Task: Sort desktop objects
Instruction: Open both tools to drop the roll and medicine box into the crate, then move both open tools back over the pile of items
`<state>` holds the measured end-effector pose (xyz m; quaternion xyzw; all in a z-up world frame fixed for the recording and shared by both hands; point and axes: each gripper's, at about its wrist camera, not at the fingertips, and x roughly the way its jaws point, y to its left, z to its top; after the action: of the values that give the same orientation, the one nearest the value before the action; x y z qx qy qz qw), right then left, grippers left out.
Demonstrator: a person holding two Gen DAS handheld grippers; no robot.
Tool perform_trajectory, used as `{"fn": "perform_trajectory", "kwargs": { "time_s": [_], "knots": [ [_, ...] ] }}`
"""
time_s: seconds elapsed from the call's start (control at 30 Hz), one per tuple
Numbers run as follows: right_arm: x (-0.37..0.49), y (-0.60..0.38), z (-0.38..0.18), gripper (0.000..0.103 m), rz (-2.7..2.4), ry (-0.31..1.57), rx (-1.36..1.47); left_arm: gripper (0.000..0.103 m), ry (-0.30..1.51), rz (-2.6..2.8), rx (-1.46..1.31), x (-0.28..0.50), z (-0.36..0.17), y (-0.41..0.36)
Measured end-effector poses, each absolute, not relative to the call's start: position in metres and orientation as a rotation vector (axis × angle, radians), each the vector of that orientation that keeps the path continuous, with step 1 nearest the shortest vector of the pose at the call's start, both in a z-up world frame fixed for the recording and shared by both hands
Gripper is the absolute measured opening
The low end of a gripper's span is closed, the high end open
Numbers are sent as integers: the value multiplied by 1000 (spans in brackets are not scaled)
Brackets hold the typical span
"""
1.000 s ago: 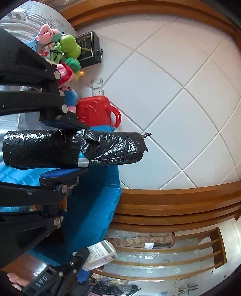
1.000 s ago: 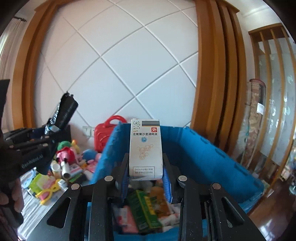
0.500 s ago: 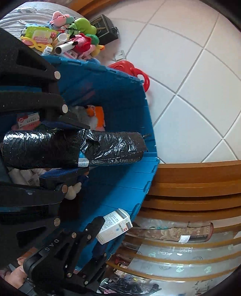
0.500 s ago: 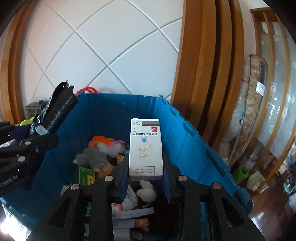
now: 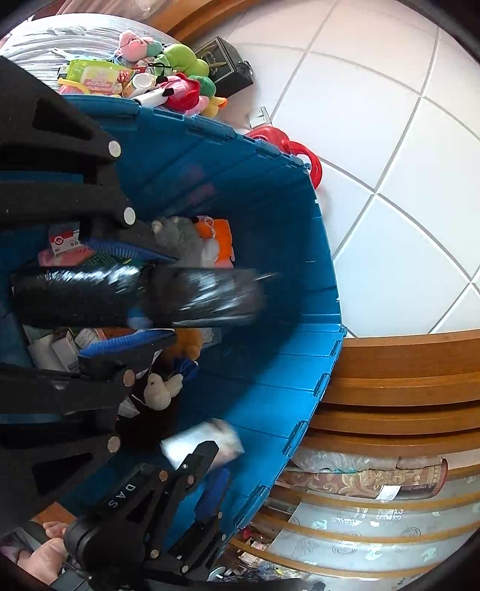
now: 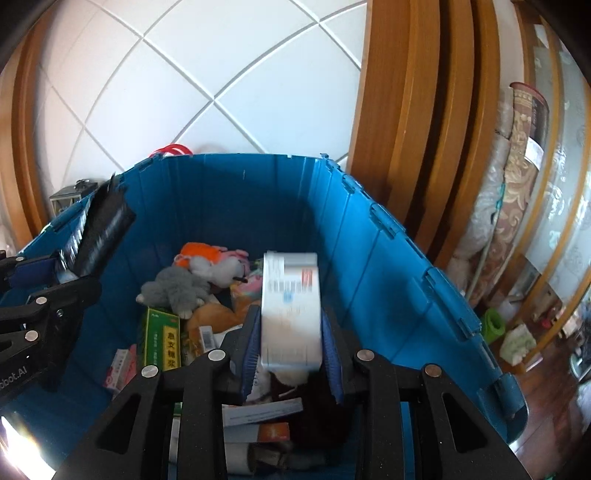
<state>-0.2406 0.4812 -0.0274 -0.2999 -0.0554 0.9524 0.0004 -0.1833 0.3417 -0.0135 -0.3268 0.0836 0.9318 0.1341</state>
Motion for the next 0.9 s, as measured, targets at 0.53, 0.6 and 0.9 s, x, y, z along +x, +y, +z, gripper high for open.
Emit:
{"fn": "perform_trajectory", "kwargs": {
  "time_s": [0.53, 0.6, 0.9],
  "knots": [
    [-220, 480, -6, 103, 3005, -208, -782, 80, 162, 2809, -756, -157, 8, 315],
    [-216, 479, -4, 103, 3018, -197, -748, 80, 136, 2845, -701, -148, 12, 305],
    [-199, 452, 0, 103, 3160, -148, -653, 81, 80, 3024, -593, -115, 24, 251]
  ]
}}
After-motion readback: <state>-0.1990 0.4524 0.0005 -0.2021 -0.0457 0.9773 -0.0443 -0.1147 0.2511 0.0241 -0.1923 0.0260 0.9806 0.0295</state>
